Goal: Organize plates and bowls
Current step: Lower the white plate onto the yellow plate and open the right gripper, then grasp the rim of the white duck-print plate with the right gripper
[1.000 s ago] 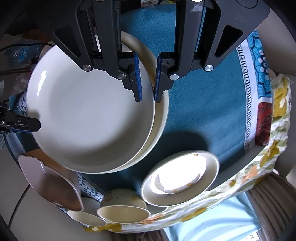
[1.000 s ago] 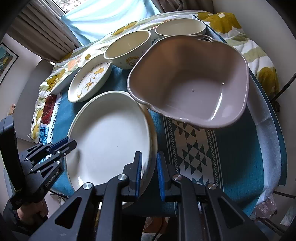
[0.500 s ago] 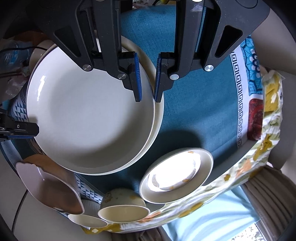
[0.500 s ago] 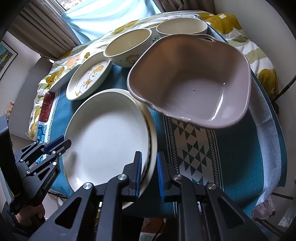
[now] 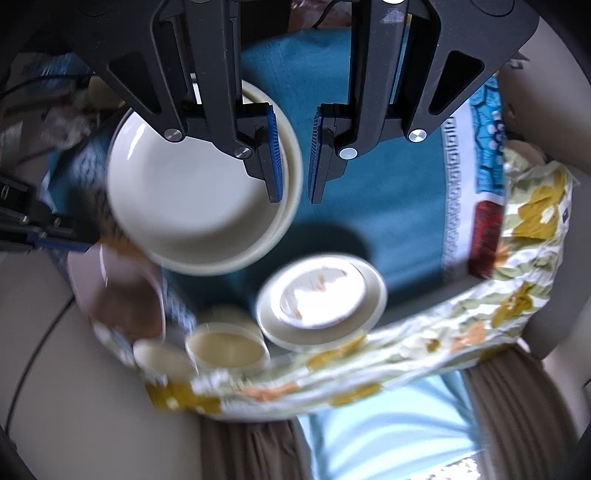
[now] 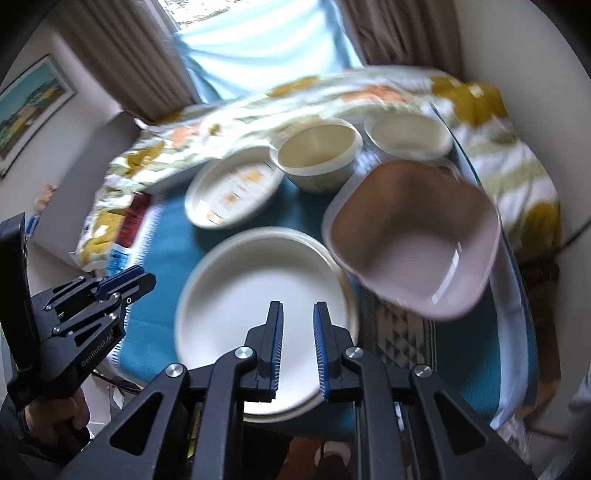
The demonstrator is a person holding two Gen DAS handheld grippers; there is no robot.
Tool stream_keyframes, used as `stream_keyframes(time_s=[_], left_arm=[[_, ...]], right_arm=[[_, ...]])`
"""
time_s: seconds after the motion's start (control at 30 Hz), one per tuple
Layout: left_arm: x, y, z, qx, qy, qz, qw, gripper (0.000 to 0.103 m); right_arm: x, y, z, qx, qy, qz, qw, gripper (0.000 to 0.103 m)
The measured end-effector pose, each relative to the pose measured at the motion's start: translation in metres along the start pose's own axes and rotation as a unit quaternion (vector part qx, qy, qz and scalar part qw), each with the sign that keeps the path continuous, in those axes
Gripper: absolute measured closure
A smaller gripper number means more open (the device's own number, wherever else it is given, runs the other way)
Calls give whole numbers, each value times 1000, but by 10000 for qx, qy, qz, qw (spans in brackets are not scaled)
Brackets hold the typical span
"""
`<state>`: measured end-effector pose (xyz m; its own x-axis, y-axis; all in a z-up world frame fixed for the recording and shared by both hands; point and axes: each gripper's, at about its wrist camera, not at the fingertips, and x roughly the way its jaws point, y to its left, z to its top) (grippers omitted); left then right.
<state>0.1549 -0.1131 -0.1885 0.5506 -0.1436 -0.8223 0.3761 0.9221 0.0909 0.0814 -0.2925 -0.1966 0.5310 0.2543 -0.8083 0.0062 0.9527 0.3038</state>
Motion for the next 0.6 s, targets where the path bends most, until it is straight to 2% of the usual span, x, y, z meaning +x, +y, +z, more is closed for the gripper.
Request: stream_keyframes(time_s=[0.07,0.1,0.13,0.17,0.2,0.23,0.27,0.37,0.5,0.6], left_arm=[[-17,10,9,-172,-200,41,9996,58],[-25,16,14,-271,-331,78,9991,16],[-34,22,17,-361,-522,93,9979,0],[-46,29,20,-448,-813,80,9957,0],[-55,36,24,-500,-1010,50,9936,0],[-58,42,28,-517,-1047,34,9932,0],[-58,50,33,-538,-1047,27,9930,0],[-51,77,49,-659,-1029,-71,9925,0],[-24,118,77,-738,-841,-365,9931,0],[9,140,97,-619,-520,-574,9951,0]], right_arm=[[-9,11,10,-191,-143,174,9996,88],[-12,15,15,-245,-207,220,9992,88],[-15,22,21,-331,-284,268,9987,83],[-17,26,25,-402,-327,277,9983,76],[-19,33,32,-501,-386,274,9976,52],[-19,39,37,-565,-418,282,9971,16],[-18,44,41,-610,-444,299,9967,3],[-7,57,63,-619,-526,339,9961,0],[27,63,88,-369,-46,375,9986,0],[54,65,104,-9,34,241,9997,0]])
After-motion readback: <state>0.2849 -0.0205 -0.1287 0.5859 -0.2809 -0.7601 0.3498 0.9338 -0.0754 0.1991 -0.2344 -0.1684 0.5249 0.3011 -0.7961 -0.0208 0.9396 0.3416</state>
